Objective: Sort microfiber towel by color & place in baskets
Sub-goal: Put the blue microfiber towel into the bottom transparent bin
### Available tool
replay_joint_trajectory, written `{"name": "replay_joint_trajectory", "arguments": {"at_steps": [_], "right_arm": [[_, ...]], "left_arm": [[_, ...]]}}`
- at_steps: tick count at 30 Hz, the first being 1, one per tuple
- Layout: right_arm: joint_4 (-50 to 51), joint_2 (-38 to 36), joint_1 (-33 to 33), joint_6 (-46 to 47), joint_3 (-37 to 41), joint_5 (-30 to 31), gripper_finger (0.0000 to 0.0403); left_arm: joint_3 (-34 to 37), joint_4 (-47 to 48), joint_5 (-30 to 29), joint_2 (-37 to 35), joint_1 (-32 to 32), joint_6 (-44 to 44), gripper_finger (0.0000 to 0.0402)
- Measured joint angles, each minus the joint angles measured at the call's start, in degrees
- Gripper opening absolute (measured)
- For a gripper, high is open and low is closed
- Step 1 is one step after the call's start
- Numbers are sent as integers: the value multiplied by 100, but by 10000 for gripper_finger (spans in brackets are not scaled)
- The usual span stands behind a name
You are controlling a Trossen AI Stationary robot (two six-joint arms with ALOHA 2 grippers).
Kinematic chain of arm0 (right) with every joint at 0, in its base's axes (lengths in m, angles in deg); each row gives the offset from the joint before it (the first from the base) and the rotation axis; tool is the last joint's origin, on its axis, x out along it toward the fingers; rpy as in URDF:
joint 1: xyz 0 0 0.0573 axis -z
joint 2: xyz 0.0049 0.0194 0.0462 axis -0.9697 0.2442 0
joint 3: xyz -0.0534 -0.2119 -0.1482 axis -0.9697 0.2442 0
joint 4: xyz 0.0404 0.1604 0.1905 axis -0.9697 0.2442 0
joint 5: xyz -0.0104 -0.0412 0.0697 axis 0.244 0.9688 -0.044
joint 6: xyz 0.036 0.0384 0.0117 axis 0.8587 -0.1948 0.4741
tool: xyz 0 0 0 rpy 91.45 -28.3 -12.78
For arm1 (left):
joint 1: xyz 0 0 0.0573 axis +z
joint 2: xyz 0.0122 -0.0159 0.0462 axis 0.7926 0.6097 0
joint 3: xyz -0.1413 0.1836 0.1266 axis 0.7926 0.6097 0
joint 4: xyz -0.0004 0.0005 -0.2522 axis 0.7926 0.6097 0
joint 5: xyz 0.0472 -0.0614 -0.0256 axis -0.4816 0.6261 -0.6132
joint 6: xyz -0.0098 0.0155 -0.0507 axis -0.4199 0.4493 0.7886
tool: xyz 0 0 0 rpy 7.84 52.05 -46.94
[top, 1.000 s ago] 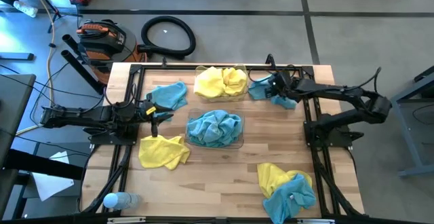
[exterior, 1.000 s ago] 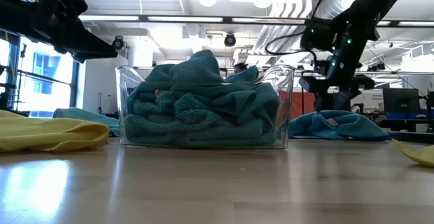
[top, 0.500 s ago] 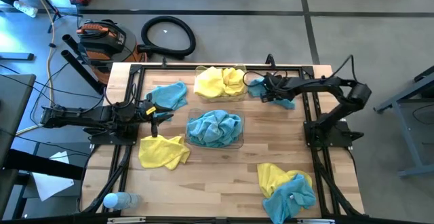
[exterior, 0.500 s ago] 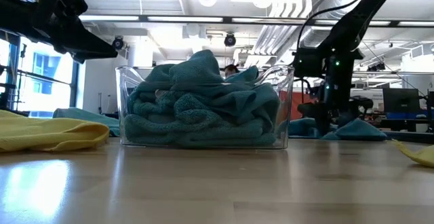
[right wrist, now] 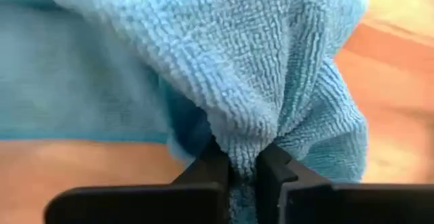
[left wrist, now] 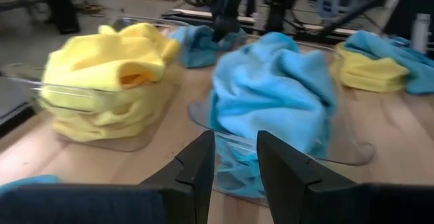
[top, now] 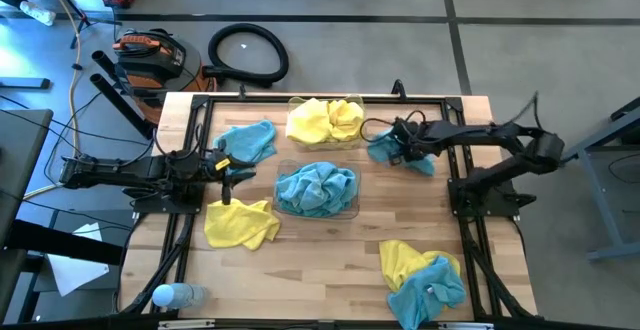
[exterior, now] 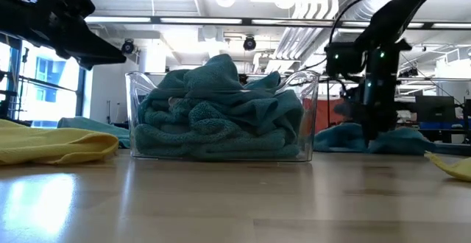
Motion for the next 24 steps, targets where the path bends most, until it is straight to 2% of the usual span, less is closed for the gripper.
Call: {"name": "replay_joint_trajectory", "arguments": {"at_steps": [3,8,16,20,24], "right_arm": [[456,-453,-265,323,-18,288,34],[1186,-1293,-865,826,-20,620,7],[1602,-2432,-2087,1513,-59,1264,4],[1659,-2536,-2752,1665,-411,1724,3],[1662,-2277,-3351,1632,-1087,2265,2]], "left_arm": [[0,10,99,0,0,-54,101],[0,1,33,0,0,-216,101],[0,2,-49,0,0,-167,101],[0,2,-87,0,0,-164,101],[0,2,-91,0,0,-164,101]]}}
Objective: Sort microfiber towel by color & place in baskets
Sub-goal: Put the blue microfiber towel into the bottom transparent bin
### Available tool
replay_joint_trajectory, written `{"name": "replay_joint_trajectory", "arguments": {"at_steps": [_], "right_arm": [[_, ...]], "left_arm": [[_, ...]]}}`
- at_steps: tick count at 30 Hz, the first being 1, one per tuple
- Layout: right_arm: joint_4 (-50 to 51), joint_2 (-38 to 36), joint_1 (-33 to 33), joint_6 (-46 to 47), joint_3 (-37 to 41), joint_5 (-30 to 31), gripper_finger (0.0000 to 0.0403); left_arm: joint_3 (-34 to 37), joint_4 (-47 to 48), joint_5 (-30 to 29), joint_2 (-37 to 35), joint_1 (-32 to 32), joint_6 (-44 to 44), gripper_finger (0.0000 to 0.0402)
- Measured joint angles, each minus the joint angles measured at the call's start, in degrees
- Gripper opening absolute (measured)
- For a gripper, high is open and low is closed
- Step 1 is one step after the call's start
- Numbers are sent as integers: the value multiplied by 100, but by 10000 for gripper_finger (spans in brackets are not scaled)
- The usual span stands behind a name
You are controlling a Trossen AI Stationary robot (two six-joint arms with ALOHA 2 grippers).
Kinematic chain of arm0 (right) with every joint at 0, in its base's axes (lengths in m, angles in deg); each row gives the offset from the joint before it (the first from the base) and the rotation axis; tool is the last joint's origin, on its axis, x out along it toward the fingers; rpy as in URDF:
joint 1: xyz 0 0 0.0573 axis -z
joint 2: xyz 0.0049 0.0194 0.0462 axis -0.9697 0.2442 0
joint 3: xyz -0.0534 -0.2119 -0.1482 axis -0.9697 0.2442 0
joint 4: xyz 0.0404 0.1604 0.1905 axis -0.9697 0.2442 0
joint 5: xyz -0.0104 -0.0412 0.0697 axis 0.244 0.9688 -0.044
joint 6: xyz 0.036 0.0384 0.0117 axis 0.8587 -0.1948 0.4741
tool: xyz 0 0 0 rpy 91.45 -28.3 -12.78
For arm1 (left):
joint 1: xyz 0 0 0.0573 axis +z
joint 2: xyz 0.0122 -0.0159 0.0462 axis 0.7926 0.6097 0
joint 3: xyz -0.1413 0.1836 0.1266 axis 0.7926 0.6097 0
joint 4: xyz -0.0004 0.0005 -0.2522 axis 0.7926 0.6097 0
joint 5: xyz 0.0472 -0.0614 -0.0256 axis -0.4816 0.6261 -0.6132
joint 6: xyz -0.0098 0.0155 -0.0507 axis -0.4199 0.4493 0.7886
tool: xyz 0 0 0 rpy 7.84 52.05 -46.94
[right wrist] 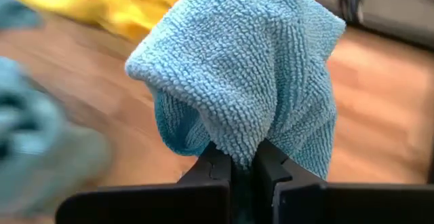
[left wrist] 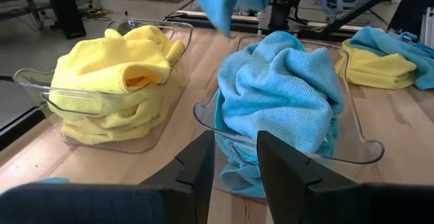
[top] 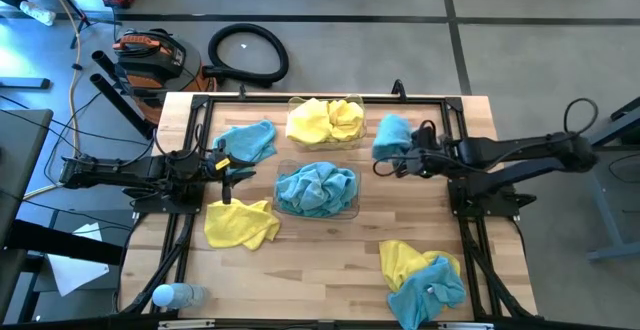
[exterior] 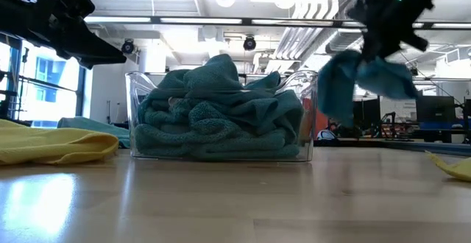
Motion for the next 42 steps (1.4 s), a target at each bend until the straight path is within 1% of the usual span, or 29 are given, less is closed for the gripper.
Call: {"name": "replay_joint_trajectory", "arguments": {"at_steps": [2,4,10,15,20,23,28,31,33,38,42], "right_arm": [[-6,221,-254,-172,-416,254,2],[-3,505,-462,-403,-862,379,2],[-20,1663,-872,-1356,-2275,366,1],[-8,2792,-929,-2132,-3460,-112,1],[68,3902,-816,-2969,-4661,-685,1],[226,4548,-719,-3237,-5401,-980,1],[595,5604,-567,-3568,-6471,-1229,1],[744,6172,-505,-3607,-6874,-1370,1],[820,6487,-469,-3609,-6993,-1476,3],[745,7080,-404,-3691,-6877,-1779,4],[235,7471,-343,-3750,-6826,-2258,5]], "left_arm": [[0,0,0,0,0,0,101],[0,0,0,0,0,4,101],[0,0,0,0,0,7,101],[0,-2,-2,0,0,15,101],[-2,-1,0,0,1,64,101],[-2,0,-2,0,2,149,101],[-2,0,-2,1,2,153,101],[-2,0,-2,2,2,155,101],[-2,0,-2,0,2,155,101],[-2,8,-2,2,2,155,101],[-2,34,-2,1,2,157,101]]}}
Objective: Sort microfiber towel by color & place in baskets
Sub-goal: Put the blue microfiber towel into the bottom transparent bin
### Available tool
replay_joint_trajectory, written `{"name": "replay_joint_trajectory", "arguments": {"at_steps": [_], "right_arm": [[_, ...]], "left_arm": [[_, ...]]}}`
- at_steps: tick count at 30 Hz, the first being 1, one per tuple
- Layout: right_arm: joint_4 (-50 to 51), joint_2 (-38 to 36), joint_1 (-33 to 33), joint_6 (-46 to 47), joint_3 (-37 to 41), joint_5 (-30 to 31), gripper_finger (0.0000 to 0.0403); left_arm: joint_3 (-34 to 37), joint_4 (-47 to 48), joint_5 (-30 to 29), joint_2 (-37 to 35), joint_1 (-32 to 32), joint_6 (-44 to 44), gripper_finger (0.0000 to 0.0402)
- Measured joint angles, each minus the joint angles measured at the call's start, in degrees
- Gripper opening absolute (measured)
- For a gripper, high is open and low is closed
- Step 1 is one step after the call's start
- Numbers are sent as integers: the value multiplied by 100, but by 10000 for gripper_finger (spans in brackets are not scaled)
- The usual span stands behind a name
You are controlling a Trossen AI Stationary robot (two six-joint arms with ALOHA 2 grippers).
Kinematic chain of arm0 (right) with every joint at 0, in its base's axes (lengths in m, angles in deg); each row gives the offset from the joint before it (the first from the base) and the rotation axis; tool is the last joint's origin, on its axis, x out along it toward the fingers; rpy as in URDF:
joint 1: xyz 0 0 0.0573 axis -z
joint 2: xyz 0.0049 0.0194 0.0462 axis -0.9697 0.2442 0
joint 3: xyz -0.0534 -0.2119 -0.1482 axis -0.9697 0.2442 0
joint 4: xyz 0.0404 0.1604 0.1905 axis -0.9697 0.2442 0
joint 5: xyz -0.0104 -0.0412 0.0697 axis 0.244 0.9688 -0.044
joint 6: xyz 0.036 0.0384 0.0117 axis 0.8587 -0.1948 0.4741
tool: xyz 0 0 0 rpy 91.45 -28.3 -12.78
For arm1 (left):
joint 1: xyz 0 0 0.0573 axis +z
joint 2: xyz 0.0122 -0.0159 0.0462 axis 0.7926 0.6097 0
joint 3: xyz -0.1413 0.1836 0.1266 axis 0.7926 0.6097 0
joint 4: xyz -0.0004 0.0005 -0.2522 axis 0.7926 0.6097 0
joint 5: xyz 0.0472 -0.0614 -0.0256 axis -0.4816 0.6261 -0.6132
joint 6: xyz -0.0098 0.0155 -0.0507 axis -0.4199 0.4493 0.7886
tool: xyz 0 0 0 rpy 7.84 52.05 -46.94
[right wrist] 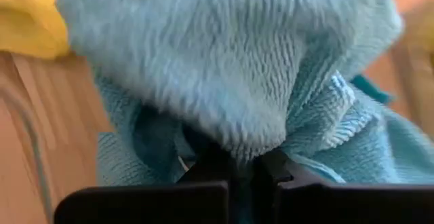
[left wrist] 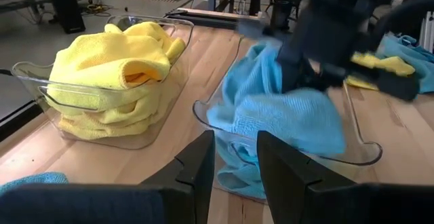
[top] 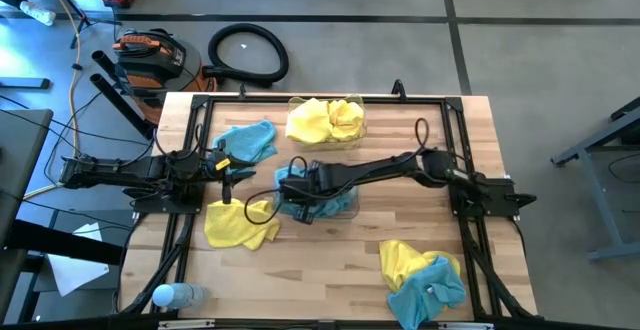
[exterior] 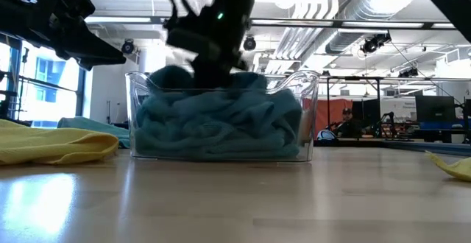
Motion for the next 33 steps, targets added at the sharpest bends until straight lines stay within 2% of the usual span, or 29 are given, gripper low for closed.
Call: {"name": "replay_joint_trajectory", "arguments": {"at_steps": [5,12,17,28,33], "right_arm": [[-548,288,34,-138,-17,-245,6],[-692,375,118,-108,-9,-533,10],[-650,379,120,-25,-4,-509,14],[178,212,52,5,20,-454,111],[414,199,-54,-81,22,-432,129]], "left_arm": [[0,1,0,-1,0,119,101],[0,6,2,-1,0,146,101],[0,8,1,-1,-1,149,101],[-4,226,2,1,-1,260,101],[-4,257,2,1,0,308,101]]}}
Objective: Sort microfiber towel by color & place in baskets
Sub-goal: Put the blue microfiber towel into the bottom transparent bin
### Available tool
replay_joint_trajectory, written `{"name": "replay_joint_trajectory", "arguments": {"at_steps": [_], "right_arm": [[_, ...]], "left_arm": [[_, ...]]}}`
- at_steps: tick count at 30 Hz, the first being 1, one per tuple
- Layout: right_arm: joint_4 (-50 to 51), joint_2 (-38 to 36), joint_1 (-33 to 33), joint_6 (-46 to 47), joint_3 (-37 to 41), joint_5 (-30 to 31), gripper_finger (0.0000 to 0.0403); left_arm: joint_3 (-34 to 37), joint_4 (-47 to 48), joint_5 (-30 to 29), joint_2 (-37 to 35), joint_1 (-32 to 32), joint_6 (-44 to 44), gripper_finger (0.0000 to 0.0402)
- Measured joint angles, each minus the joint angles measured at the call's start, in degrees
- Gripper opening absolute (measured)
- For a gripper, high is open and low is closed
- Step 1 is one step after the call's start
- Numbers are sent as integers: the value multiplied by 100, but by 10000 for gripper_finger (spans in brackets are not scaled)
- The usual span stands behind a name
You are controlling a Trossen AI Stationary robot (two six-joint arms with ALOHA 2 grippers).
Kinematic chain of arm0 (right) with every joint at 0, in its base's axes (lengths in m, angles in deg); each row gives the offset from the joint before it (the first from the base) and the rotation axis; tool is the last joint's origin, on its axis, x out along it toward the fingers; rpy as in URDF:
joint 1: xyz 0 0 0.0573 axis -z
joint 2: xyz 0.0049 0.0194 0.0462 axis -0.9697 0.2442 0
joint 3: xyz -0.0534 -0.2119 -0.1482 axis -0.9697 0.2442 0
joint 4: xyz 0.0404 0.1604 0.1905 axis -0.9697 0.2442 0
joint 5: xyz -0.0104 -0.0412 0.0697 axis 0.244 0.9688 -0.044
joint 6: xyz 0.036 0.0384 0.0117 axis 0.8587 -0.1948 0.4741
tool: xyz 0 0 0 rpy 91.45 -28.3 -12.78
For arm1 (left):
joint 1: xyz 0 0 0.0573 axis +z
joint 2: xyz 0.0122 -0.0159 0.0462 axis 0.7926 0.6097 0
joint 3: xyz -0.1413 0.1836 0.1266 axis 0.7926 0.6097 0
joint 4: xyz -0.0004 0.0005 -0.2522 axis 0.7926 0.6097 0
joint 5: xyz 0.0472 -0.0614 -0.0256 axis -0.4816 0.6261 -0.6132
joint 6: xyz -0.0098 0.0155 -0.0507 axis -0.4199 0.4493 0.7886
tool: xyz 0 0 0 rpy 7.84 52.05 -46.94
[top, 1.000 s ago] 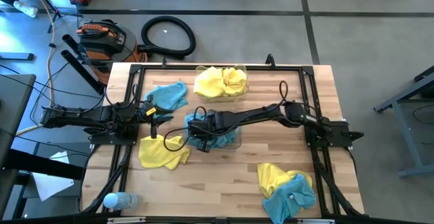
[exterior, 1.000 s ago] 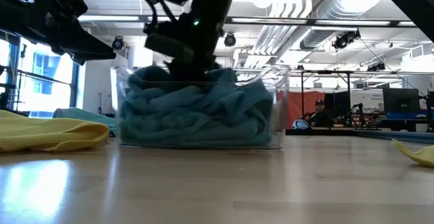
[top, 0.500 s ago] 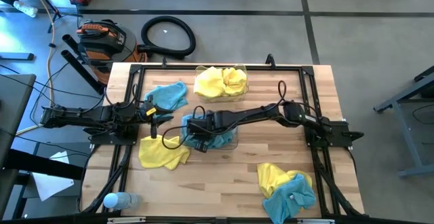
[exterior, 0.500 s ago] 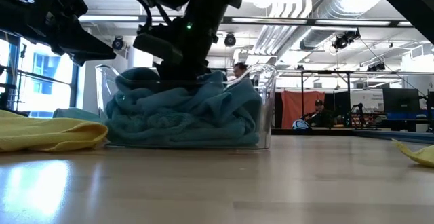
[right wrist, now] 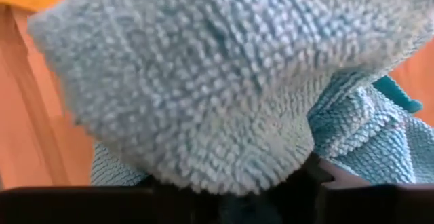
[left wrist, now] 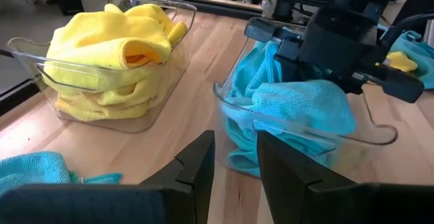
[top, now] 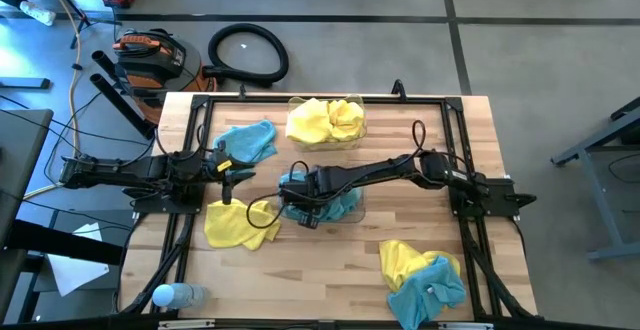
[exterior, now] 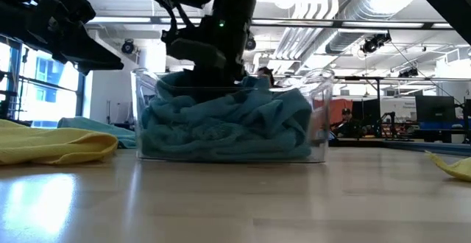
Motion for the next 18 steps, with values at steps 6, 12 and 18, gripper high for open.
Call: {"name": "replay_joint_trajectory", "arguments": {"at_steps": [6,12,18], "right_arm": [[171,-152,-14,202,24,-15,130],[296,-688,-16,415,32,149,131],[347,-1152,-16,462,24,209,131]], "left_arm": [[0,1,0,0,-1,52,101],[0,6,0,-2,0,52,101],[0,8,0,0,-1,52,101]]}}
